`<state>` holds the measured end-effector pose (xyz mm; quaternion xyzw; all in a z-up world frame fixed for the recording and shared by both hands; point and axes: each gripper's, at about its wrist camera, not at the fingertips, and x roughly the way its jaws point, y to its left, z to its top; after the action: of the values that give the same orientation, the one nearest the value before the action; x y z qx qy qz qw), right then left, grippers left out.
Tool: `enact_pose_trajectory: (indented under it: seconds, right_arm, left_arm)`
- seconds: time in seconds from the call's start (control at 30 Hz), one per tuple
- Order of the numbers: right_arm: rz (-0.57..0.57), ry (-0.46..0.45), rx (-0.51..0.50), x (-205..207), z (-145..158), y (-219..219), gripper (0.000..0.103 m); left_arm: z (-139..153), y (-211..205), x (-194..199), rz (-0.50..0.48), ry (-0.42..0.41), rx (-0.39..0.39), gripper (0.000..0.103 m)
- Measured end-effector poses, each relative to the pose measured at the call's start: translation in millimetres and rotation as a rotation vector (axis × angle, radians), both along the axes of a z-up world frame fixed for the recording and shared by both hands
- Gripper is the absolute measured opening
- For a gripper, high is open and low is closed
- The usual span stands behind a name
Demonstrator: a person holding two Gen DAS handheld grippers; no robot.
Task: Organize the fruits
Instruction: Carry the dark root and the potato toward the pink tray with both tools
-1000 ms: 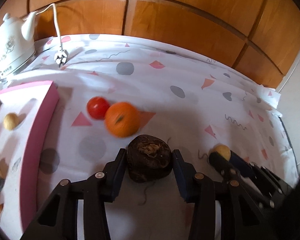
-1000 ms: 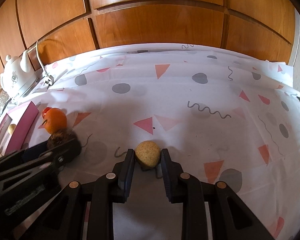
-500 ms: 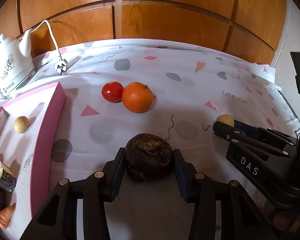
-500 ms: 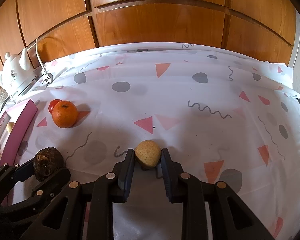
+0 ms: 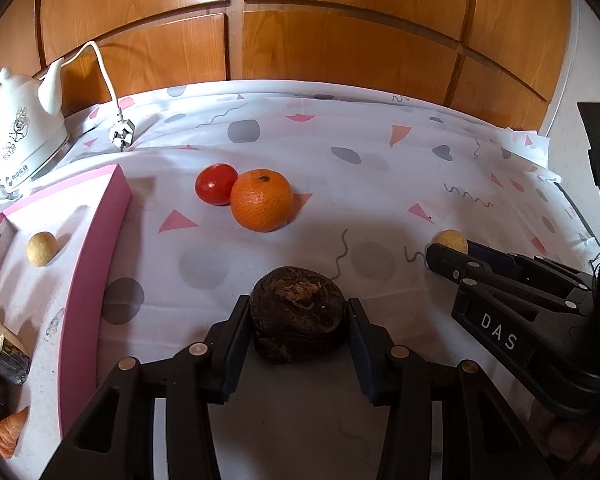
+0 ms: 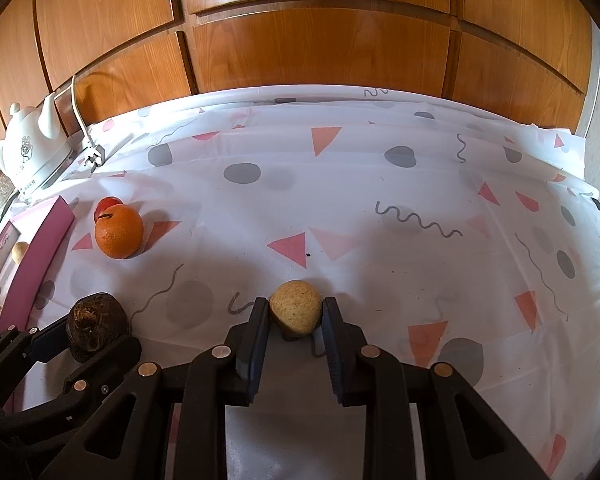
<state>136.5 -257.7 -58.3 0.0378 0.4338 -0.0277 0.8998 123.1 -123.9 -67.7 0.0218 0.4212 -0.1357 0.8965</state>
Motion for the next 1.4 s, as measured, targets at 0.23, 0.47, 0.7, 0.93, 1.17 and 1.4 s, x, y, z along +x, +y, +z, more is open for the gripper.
enact_pose_trajectory:
  seconds: [0.23, 0.47, 0.7, 0.93, 1.17, 1.4]
  right_arm:
    - [0.0, 0.0, 0.0, 0, 0, 0, 0.027]
    - [0.0, 0.0, 0.0, 0, -1, 0, 0.027]
    - [0.004, 0.0, -0.012, 2, -1, 1, 0.027]
    - [0.006, 0.003, -0.019, 1, -1, 1, 0.027]
    - [0.025, 0.015, -0.087, 0, 0, 10, 0.026]
    - [0.04, 0.027, -0.094, -12, 5, 17, 0.026]
  left_arm:
    - [0, 1, 1, 0.0, -0.001, -0.01, 0.046]
    - [1, 3, 0, -0.002, 0.003, -0.028, 0.046]
    - [7, 9, -5, 0.013, 0.025, -0.052, 0.045]
    - [14, 17, -28, 0.005, 0.059, -0.057, 0.046]
    - [19, 28, -47, -0.004, 0.063, -0.056, 0.046]
    - [34, 44, -55, 0.025, 0.025, -0.067, 0.046]
